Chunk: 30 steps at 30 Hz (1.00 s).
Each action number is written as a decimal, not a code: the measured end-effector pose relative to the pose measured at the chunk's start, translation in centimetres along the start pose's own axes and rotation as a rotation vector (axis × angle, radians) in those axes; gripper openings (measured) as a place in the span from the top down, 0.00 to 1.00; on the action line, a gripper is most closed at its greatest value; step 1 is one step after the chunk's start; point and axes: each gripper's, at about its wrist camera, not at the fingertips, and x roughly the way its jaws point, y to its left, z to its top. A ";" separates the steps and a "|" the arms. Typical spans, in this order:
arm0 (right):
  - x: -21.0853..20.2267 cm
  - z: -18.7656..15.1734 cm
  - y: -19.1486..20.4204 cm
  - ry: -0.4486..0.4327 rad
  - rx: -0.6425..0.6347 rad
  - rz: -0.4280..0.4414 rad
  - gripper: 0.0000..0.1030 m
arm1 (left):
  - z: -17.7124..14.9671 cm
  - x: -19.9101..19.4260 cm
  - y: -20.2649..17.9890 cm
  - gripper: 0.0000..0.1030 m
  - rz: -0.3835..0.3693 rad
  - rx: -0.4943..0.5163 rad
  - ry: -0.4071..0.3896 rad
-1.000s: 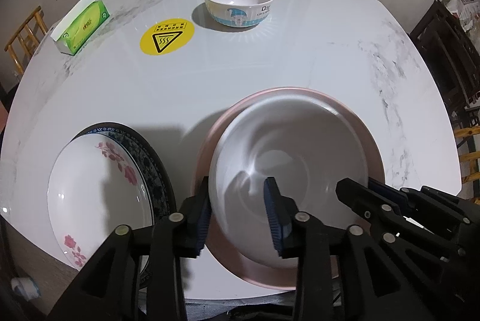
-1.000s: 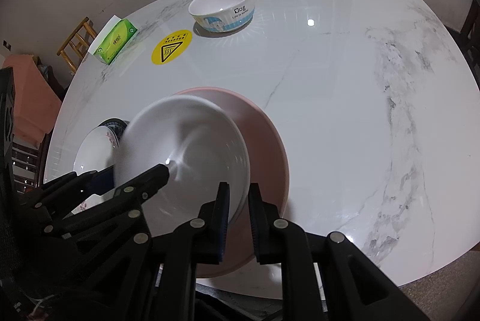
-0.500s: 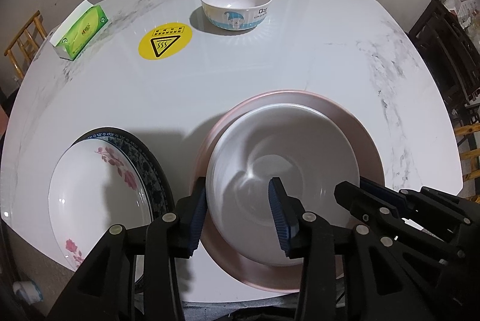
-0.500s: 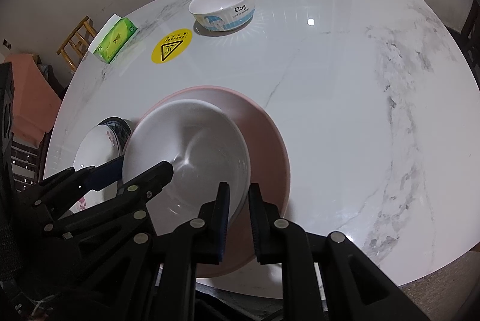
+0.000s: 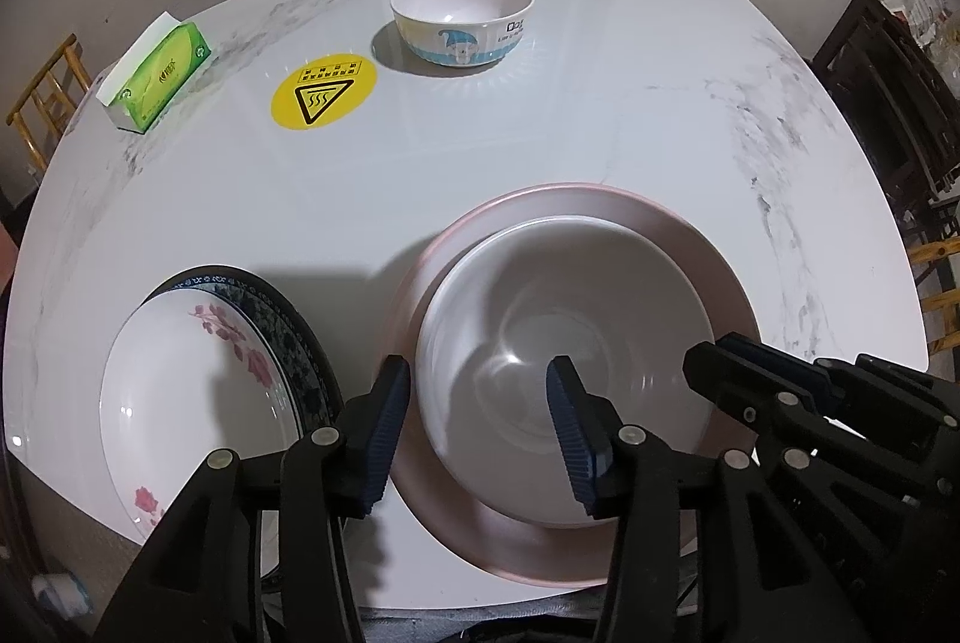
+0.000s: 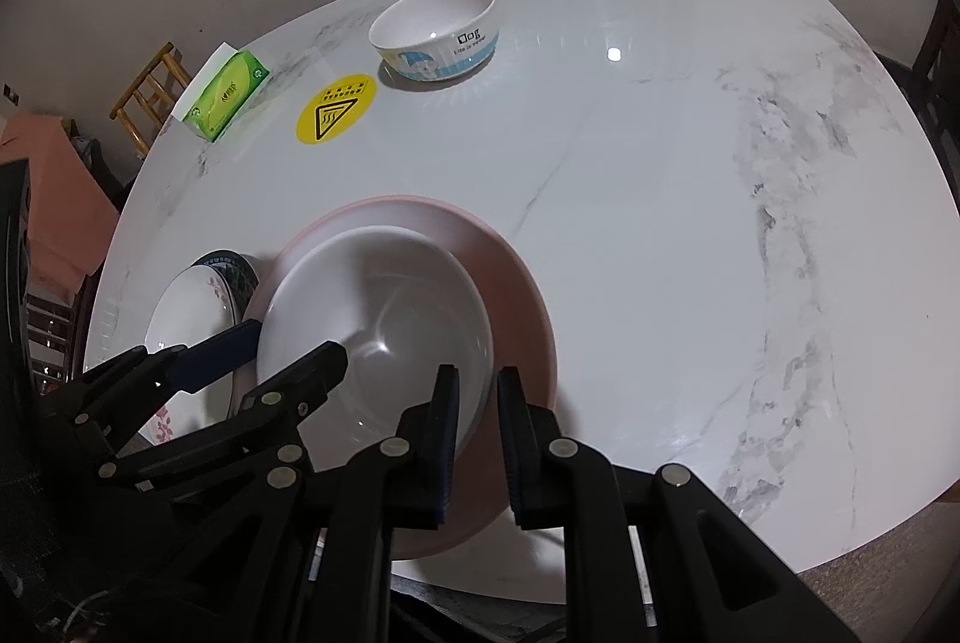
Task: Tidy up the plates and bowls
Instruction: 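Open both tools and release the white ribbed bowl rim, then move both tools to the small white 'Dog' bowl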
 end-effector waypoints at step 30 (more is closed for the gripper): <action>-1.1 2.7 -1.4 -0.042 0.004 0.030 0.86 | 1.1 -3.4 1.6 0.43 -0.027 0.048 -0.121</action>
